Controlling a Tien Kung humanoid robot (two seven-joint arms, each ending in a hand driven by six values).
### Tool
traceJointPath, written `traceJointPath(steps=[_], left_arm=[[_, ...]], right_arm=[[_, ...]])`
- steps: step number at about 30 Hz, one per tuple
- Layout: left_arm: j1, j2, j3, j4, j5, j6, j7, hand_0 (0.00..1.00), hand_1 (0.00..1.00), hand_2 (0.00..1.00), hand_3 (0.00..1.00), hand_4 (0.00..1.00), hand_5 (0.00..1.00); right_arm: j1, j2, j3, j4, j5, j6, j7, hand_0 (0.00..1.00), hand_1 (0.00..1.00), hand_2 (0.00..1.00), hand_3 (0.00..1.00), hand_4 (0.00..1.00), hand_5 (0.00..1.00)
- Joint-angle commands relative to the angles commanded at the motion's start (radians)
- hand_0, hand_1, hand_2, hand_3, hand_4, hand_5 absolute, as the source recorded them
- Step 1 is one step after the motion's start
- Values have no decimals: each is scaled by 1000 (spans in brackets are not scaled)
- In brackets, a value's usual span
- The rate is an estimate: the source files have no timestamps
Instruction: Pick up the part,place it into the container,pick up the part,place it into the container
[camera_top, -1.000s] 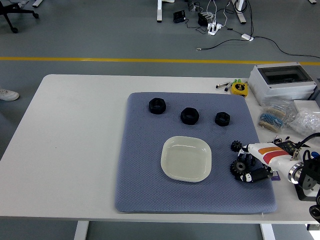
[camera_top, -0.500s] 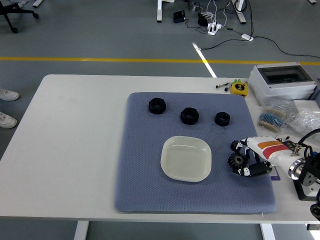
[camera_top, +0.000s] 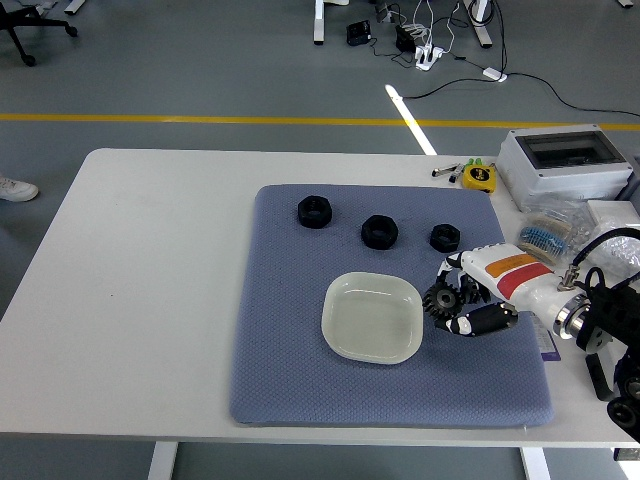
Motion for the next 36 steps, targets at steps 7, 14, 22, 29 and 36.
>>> traceJointPath(steps=[7,14,22,29,36], left_arm=[[5,2,0,0,-4,0,1,704,650,679,579,672,626],[9,5,1,0,-10,1,1,704,650,679,579,673,627],[8,7,-5,-1,1,-1,4,704,649,679,579,672,627],[7,7,-7,-1,2,0,4,704,648,681,579,672,626],[8,6,-11,-1,5,1,6,704,648,682,579,672,626]], right_arm=[[122,66,-154,-48,36,-4,2,35,198,324,470,770,345],[202,140,-247,-149,53,-3,-4,50,206,334,476,761,354],[259,197,-287,-256,56,1,-10,95,283,425,505,784,373],[283,226,-297,-309,47,13,-8,113,311,483,540,914,406],[288,235,-298,-327,23,41,5,154,350,577,728,998,427]])
